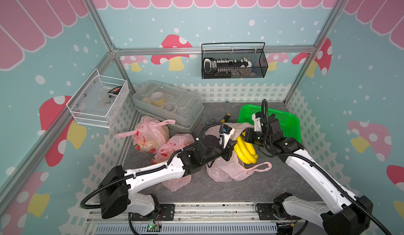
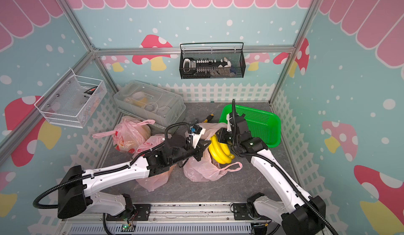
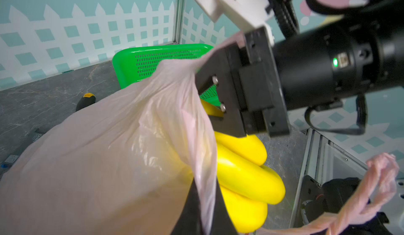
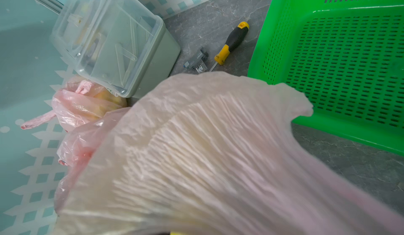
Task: Place the banana into a plastic bag & tie a knot
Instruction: Place the banana into the plastic bag.
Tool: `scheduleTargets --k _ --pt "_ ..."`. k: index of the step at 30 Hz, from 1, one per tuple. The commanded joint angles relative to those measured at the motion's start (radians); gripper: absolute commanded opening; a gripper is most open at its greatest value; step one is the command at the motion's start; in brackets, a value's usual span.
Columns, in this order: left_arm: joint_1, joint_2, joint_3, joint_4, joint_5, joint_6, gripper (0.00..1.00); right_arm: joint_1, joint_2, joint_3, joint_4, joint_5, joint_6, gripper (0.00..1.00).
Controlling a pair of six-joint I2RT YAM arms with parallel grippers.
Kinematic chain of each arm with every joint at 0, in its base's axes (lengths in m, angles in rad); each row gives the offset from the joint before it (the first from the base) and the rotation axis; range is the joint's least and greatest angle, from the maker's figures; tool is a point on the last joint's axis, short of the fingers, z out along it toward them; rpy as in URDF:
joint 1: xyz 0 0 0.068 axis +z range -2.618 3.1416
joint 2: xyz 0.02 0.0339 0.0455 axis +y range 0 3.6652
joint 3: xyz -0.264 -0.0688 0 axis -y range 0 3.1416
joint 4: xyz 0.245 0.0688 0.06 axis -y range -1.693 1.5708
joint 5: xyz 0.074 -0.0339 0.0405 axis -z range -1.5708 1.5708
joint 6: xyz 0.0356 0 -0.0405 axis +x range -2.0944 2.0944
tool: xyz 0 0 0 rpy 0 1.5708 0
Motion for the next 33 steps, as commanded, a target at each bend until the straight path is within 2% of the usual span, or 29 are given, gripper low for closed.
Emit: scheduleTargets --k 1,6,11,19,24,27,30,33 --pt "-0.026 -0.029 -0.031 0.062 -0.01 0.081 0.0 0.001 0.014 0.052 -0.009 0.003 0.054 0.15" --pt "-0.064 -0.038 -0.053 0.087 -0.045 0.133 0.0 -0.008 0.047 0.064 0.035 -0.037 0.14 0.15" --pt "-0.081 -0.014 -0.053 0.118 -0.1 0.124 0.0 -0.004 0.064 0.058 0.101 -0.054 0.221 0.12" --pt "-0.081 0.019 -0.077 0.235 -0.137 0.034 0.0 0.058 0.047 -0.072 0.187 0.032 0.319 0.11" --pt "-0.059 0.03 -0.101 0.266 -0.167 -0.041 0.0 0.137 0.066 -0.123 0.192 0.135 0.303 0.12" --pt "-0.029 0.025 -0.12 0.276 -0.163 -0.092 0.0 0.2 0.085 -0.144 0.192 0.221 0.279 0.15" --pt "-0.004 0.013 -0.147 0.299 -0.161 -0.127 0.0 0.22 0.104 -0.165 0.235 0.213 0.263 0.22" --pt "0.032 -0.007 -0.179 0.324 -0.142 -0.173 0.0 0.228 0.116 -0.146 0.243 0.182 0.227 0.4"
